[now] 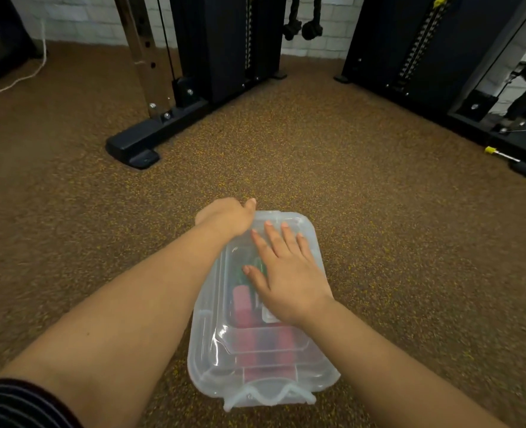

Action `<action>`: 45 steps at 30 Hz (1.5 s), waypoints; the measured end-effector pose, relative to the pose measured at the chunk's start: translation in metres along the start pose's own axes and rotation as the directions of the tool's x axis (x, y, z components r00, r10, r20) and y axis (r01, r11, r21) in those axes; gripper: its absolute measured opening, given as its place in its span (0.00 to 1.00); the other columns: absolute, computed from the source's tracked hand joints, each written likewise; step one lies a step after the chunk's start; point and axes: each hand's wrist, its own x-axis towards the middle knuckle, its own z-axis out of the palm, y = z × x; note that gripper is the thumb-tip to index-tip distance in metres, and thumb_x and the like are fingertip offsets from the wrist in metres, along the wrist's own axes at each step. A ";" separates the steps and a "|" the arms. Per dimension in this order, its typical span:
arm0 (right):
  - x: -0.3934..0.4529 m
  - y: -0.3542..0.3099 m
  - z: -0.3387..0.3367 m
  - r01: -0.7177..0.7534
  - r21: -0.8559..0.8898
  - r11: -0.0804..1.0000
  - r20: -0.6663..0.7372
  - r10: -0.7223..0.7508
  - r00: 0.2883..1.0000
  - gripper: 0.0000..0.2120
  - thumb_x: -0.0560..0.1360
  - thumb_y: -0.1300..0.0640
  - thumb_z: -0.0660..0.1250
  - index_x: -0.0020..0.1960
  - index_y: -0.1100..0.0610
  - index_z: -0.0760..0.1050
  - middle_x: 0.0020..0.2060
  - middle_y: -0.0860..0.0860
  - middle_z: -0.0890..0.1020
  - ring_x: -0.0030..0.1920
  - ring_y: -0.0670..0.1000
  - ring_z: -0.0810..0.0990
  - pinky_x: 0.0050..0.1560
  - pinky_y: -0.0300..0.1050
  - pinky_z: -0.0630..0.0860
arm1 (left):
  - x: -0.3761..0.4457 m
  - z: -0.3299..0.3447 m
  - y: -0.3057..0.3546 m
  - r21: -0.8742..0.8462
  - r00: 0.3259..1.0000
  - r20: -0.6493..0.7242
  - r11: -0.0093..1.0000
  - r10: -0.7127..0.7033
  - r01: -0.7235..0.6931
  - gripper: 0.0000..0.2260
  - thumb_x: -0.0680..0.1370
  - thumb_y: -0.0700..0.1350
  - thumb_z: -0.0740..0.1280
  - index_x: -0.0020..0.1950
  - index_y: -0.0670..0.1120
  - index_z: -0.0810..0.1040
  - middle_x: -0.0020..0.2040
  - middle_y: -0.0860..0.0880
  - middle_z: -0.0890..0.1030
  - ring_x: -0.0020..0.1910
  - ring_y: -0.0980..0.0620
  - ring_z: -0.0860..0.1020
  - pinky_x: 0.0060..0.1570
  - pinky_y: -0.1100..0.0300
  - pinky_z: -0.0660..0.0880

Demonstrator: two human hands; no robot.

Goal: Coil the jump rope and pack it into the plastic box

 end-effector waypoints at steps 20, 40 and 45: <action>-0.002 -0.002 0.002 -0.003 0.012 1.000 -0.042 0.004 0.999 0.32 0.77 0.39 0.41 0.78 0.50 0.45 0.79 0.53 0.47 0.78 0.55 0.40 0.74 0.52 0.34 | 0.012 0.002 -0.013 -0.470 0.992 0.011 0.877 0.124 -0.104 0.21 0.65 0.66 0.70 0.43 0.51 0.83 0.45 0.50 0.84 0.46 0.49 0.81 0.51 0.55 0.77; -0.001 -0.001 0.006 0.010 0.009 1.000 -0.065 -0.009 0.998 0.30 0.78 0.42 0.40 0.78 0.52 0.46 0.79 0.53 0.48 0.78 0.57 0.41 0.74 0.52 0.35 | -0.003 0.014 -0.030 -0.129 0.902 -0.149 0.897 0.405 -0.423 0.19 0.77 0.62 0.60 0.64 0.58 0.76 0.64 0.53 0.77 0.62 0.50 0.74 0.59 0.50 0.72; -0.002 0.002 0.005 0.002 0.024 1.000 -0.055 -0.001 0.998 0.27 0.81 0.45 0.47 0.78 0.52 0.46 0.79 0.52 0.49 0.78 0.55 0.41 0.76 0.52 0.37 | -0.039 0.018 -0.027 0.100 0.917 -0.100 0.921 0.385 -0.376 0.23 0.82 0.52 0.46 0.78 0.53 0.52 0.80 0.51 0.50 0.78 0.50 0.49 0.73 0.49 0.48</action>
